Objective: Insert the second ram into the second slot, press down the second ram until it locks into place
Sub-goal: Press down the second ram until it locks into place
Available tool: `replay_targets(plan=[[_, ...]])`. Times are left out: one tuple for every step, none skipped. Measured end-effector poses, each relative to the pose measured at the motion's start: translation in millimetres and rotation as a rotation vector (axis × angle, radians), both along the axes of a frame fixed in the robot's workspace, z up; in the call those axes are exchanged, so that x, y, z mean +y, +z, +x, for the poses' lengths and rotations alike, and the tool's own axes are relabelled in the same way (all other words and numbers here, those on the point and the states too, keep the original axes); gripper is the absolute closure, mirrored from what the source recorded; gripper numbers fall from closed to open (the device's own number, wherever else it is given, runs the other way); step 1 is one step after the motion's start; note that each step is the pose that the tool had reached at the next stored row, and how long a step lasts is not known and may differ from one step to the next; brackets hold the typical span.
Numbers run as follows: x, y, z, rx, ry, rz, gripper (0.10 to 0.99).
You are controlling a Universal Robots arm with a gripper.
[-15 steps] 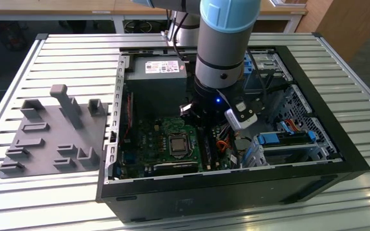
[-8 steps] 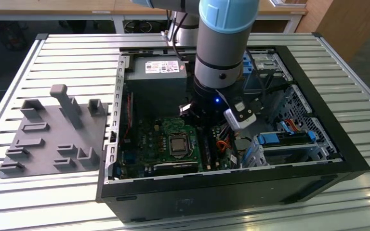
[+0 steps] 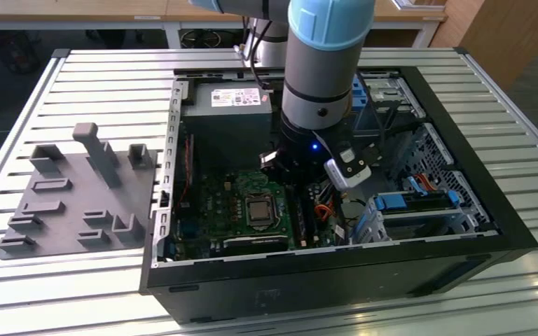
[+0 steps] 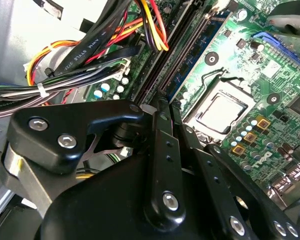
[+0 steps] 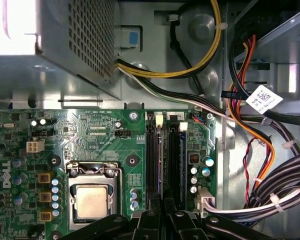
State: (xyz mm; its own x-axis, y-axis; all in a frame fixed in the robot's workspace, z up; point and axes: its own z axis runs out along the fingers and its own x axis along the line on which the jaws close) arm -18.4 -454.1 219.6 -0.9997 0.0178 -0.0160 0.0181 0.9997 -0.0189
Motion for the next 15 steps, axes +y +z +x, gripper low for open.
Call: replay_targets(plan=[[0.0, -0.3, -0.1, 0.0001, 0.0, 0.0, 0.949], [0.1, -0.6, -0.1, 0.0, 0.0, 0.0, 0.949], [0.1, -1.0, -0.1, 0.0, 0.0, 0.0, 0.949], [0.2, -1.2, -0.1, 0.0001, 0.0, 0.0, 0.949], [0.2, -1.5, -0.1, 0.0002, 0.0, 0.0, 0.949], [0.2, -1.9, -0.2, 0.0002, 0.0, 0.0, 0.949], [0.2, -2.1, -0.3, 0.0004, 0.0, 0.0, 0.949], [0.2, -2.3, -0.4, 0.0004, 0.0, 0.0, 0.949], [0.2, -2.6, -0.5, 0.0005, 0.0, 0.0, 0.949], [0.3, -2.8, -0.6, 0.0006, 0.0, 0.0, 0.949], [0.3, -2.9, -0.6, 0.0007, 0.0, 0.0, 0.949], [0.5, -2.9, -0.7, 0.0007, 0.0, 0.0, 0.949], [0.6, -3.0, -0.7, 0.0009, 0.0, 0.0, 0.949], [0.7, -2.9, -0.7, 0.0011, 0.0, 0.0, 0.949], [0.8, -2.6, -0.7, 0.0014, 0.0, 0.0, 0.949]])
